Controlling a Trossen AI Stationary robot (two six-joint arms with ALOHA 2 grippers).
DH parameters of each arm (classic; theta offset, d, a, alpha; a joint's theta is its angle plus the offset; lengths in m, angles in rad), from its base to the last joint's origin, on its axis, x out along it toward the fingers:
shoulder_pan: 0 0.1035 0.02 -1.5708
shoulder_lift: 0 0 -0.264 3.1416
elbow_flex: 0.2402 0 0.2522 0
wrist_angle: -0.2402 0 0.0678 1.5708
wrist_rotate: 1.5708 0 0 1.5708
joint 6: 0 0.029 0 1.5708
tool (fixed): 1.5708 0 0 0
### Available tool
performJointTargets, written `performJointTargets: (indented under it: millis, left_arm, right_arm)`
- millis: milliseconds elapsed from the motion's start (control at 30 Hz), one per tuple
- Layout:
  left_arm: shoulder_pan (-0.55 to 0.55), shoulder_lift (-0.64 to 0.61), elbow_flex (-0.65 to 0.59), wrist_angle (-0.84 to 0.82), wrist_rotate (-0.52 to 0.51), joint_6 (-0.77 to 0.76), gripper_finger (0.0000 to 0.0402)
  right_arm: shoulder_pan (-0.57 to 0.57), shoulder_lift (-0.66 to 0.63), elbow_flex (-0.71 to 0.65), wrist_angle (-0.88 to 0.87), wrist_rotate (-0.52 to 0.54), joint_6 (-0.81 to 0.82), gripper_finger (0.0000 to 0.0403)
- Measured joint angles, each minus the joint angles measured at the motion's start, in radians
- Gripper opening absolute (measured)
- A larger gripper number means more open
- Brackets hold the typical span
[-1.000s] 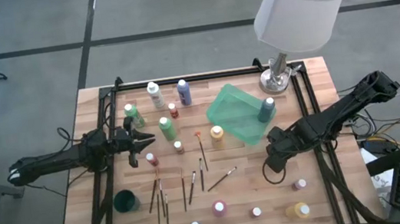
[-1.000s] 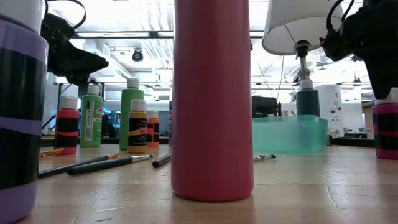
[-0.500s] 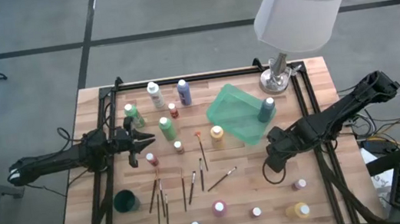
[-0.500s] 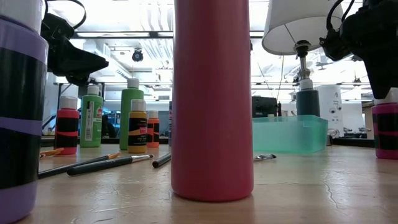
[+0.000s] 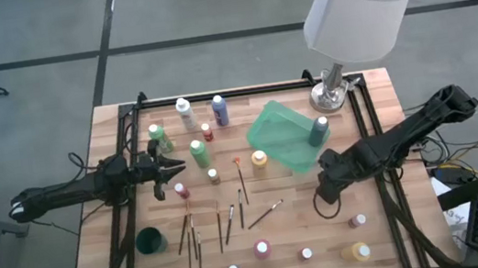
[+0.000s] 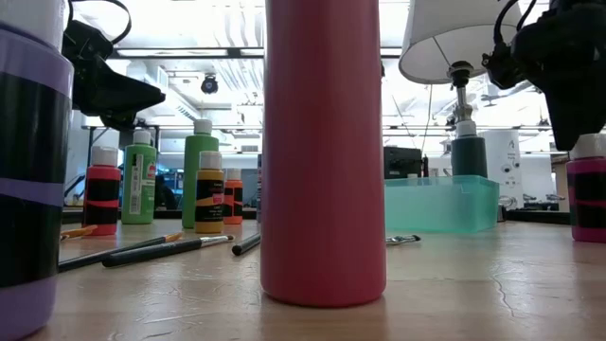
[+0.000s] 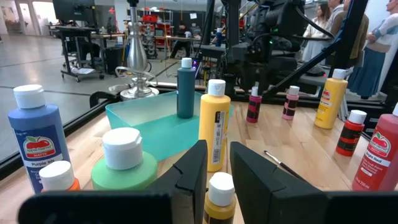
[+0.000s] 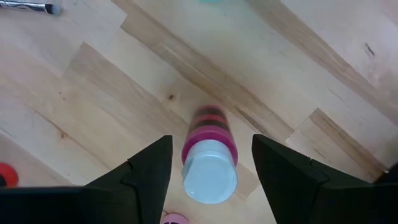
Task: Pick & Place Paint Supplies
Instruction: Put the big yellow paint bottle into the green bin
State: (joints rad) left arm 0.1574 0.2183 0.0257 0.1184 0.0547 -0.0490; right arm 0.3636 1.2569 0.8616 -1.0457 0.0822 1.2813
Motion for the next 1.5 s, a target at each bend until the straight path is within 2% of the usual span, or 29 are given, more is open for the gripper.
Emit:
performJointTargets:
  millis: [233,567,833,933,1033,1200,1500]
  left_arm:
    - [0.000,0.000,0.000,0.000,0.000,0.000,0.0076]
    - [0.000,0.000,0.000,0.000,0.000,0.000,0.0076]
    - [0.000,0.000,0.000,0.000,0.000,0.000,0.0076]
    - [0.000,0.000,0.000,0.000,0.000,0.000,0.0076]
    - [0.000,0.000,0.000,0.000,0.000,0.000,0.0076]
    - [0.000,0.000,0.000,0.000,0.000,0.000,0.0076]
    - [0.000,0.001,0.000,-0.002,0.000,0.000,0.0076]
  right_arm:
    - [-0.056,-0.010,0.020,0.006,0.034,-0.070,0.0229]
    - [-0.178,-0.010,0.156,0.013,0.112,-0.264,0.0243]
    - [-0.221,-0.010,0.353,0.001,0.093,-0.521,0.0229]
    - [-0.218,-0.010,0.437,-0.019,0.028,-0.549,0.0217]
    - [-0.189,-0.010,0.517,-0.095,-0.042,-0.531,0.0204]
    - [-0.059,0.005,0.633,-0.278,-0.058,-0.410,0.0183]
    - [0.223,0.068,0.688,-0.345,-0.057,0.016,0.0167]
